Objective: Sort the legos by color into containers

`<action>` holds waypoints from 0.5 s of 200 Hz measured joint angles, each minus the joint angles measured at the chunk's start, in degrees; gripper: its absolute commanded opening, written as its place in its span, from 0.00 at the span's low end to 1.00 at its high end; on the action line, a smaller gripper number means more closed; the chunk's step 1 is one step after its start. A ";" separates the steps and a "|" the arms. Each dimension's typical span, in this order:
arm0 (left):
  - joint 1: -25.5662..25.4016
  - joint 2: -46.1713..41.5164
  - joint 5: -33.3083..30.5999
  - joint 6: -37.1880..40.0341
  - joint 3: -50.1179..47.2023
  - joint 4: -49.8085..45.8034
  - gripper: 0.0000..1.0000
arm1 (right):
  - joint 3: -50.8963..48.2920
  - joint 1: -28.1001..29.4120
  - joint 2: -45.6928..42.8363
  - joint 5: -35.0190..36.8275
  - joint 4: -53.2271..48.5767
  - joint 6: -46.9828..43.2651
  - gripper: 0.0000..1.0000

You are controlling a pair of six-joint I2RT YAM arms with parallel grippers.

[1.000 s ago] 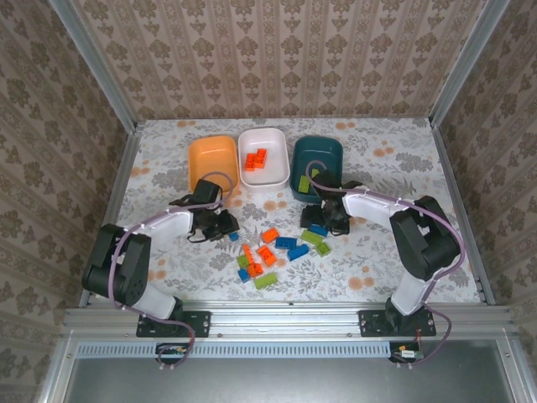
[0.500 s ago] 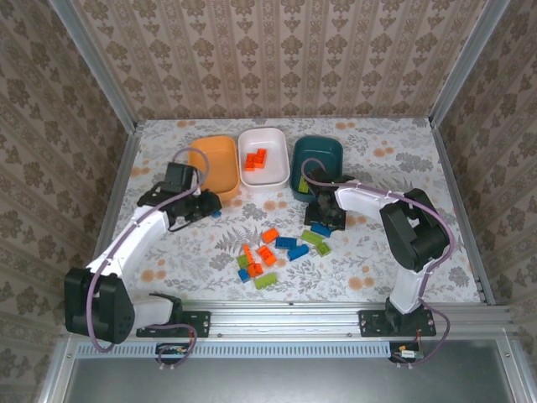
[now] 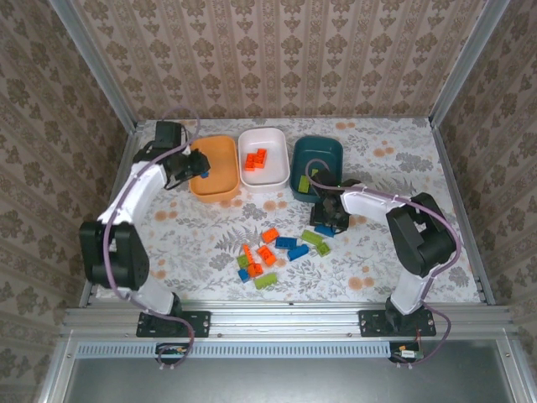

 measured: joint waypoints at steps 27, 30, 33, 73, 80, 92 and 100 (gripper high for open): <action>0.17 10.14 -1.38 1.66 7.74 -1.62 0.07 | -1.16 -0.52 -0.85 -0.02 0.28 -0.11 0.75; 0.17 11.06 -1.60 1.92 8.46 -1.75 0.07 | -1.22 -0.52 -0.85 -0.04 0.28 -0.04 0.76; 0.17 12.24 -1.68 2.08 9.66 -2.08 0.07 | -1.29 -0.52 -0.87 -0.02 0.37 -0.22 0.76; 0.11 21.70 -3.21 4.59 17.79 -4.92 0.07 | -1.90 -0.50 -1.09 -0.20 1.31 -0.31 0.79; 0.09 22.84 -3.54 5.03 18.73 -5.35 0.08 | -1.90 -0.50 -1.09 -0.20 1.36 -0.28 0.79; -0.02 24.98 -4.04 5.84 20.39 -6.43 0.12 | -1.95 -0.50 -1.09 -0.20 1.53 -0.20 0.78; -0.22 26.16 -4.39 6.21 21.33 -7.39 0.16 | -2.08 -0.50 -1.09 -0.20 1.64 -0.17 0.76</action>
